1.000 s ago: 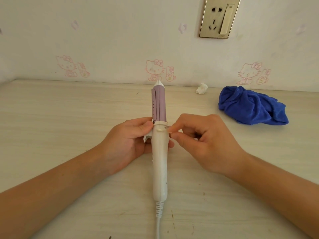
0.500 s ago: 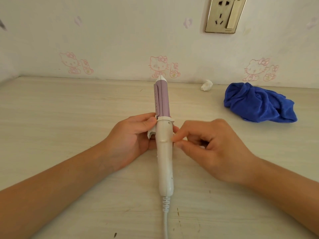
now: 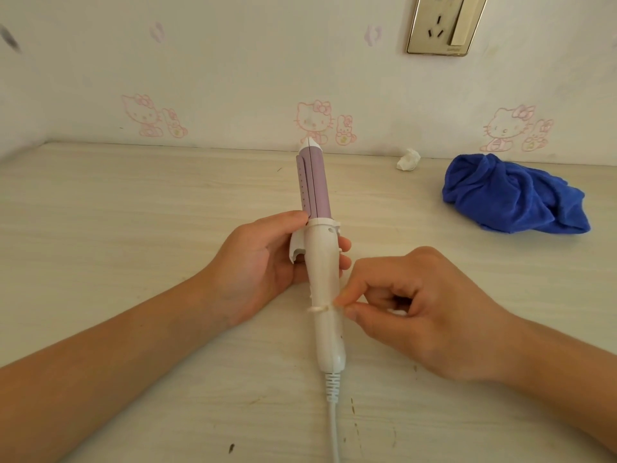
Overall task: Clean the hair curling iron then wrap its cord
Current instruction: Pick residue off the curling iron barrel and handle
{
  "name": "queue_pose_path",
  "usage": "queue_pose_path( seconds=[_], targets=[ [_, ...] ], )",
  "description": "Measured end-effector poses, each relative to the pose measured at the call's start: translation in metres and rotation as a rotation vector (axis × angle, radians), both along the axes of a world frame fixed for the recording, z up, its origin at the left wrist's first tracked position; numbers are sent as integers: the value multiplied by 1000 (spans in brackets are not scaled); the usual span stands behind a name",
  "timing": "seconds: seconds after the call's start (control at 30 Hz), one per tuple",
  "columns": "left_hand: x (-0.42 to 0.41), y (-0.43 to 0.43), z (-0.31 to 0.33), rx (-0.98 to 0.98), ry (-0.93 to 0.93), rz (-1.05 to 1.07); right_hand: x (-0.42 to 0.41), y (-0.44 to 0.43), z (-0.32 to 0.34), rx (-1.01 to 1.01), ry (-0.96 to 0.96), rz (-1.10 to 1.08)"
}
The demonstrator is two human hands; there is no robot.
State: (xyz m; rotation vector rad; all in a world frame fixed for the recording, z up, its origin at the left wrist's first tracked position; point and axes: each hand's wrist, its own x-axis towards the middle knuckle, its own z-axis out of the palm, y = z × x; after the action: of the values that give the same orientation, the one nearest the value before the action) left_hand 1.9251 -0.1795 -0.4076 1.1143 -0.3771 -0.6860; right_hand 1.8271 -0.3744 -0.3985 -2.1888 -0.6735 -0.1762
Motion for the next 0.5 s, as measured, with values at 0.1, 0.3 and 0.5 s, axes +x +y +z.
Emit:
queue_pose_path(
  seconds=[0.1, 0.3, 0.5],
  targets=[
    [-1, -2, -3, 37, -36, 54, 0, -1, 1, 15, 33, -13],
    [1, -1, -5, 42, -54, 94, -5, 0, 2, -12, 76, 65],
    [0, -2, -3, 28, -21, 96, -7, 0, 5, -63, 106, 137]
  ],
)
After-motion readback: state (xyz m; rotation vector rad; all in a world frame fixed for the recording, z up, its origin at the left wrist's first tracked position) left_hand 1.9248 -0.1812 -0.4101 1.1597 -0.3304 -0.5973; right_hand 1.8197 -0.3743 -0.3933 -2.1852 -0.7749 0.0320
